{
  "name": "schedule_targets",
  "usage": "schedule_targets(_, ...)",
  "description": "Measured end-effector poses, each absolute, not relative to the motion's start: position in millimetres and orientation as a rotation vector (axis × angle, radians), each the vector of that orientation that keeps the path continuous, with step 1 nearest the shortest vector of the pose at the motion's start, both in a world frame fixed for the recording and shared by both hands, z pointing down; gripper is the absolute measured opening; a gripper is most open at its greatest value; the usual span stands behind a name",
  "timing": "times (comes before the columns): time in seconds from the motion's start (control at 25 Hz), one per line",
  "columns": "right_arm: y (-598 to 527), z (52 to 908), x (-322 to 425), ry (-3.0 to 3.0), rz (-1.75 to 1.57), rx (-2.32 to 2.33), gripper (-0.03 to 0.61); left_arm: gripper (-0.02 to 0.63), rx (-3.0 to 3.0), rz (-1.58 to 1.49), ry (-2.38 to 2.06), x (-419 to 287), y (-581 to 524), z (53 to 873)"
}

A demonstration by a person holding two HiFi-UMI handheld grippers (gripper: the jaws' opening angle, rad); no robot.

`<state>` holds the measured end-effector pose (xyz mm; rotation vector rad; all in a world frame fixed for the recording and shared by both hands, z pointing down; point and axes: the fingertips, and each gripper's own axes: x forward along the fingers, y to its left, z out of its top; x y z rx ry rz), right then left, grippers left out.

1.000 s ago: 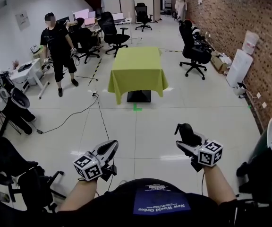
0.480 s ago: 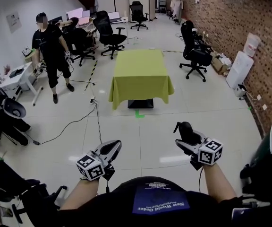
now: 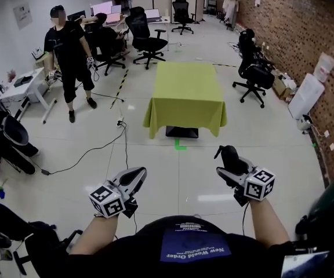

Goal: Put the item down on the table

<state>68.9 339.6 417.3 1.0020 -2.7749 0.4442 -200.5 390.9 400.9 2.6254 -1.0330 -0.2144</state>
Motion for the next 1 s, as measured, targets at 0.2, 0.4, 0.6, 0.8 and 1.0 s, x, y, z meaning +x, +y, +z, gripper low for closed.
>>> schedule_targets(0.2, 262.4, 423.2, 74.5, -2.796, 0.439, 0.93, 0.324, -0.008, 2.594, -0.206, -1.11, -192.6, 335.2, 405.2)
schedule_targets(0.4, 171.6, 421.2, 88.6, -2.821, 0.404, 0.811, 0.324, -0.008, 2.545, -0.22, -1.223, -170.7, 263.4, 402.8)
schedule_targets(0.6, 96.1, 413.2, 102.7, -2.838, 0.37, 0.683, 0.324, -0.008, 2.52, -0.259, -1.284, -139.8, 190.9, 390.3)
schedule_targets(0.8, 34.7, 409.6, 112.1, -2.85, 0.374, 0.672, 0.324, -0.008, 2.535, -0.243, -1.271, -120.4, 133.0, 387.0)
schedule_targets(1.0, -26.9, 414.4, 106.0, -2.838, 0.378, 0.712, 0.324, -0.008, 2.556, -0.267, -1.228, -126.5, 63.9, 388.6)
